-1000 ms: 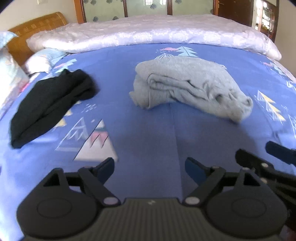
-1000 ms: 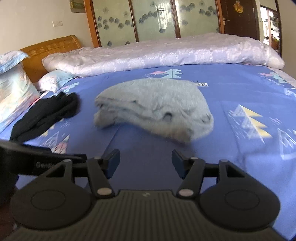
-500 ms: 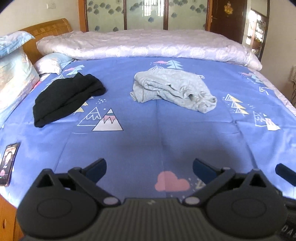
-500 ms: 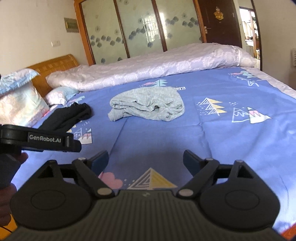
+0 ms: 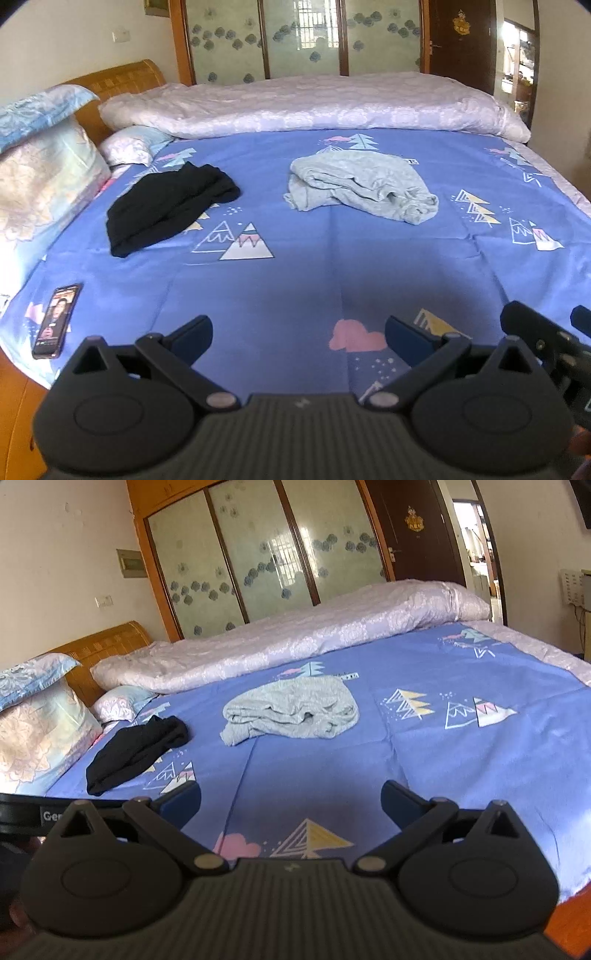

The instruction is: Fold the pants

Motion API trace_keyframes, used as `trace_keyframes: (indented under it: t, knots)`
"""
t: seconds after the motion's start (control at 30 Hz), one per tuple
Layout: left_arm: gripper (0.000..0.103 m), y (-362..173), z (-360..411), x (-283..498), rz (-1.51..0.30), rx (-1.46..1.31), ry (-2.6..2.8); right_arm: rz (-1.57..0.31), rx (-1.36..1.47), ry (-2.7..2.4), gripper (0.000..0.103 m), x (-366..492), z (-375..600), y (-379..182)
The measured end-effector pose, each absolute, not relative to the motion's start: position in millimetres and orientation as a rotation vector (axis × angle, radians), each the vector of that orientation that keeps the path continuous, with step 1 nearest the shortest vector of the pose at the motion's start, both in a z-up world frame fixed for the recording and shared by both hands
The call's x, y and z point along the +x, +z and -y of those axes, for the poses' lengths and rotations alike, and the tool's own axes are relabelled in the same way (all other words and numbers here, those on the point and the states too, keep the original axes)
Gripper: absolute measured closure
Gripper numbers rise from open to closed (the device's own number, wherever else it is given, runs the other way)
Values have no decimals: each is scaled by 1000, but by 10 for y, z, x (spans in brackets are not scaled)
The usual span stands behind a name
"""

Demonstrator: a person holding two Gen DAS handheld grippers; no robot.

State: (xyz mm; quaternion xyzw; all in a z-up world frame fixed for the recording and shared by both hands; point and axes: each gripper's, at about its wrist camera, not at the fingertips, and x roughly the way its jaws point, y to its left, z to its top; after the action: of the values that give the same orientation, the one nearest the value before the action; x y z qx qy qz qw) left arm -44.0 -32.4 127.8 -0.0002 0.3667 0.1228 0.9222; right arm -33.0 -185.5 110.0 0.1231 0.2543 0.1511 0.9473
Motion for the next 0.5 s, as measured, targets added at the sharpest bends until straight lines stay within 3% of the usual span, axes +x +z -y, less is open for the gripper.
trace_keyframes:
  t: [0.5]
  knots:
    - [0, 1275, 422, -531, -712, 70, 268, -529, 275, 316, 0, -346, 1858, 1057]
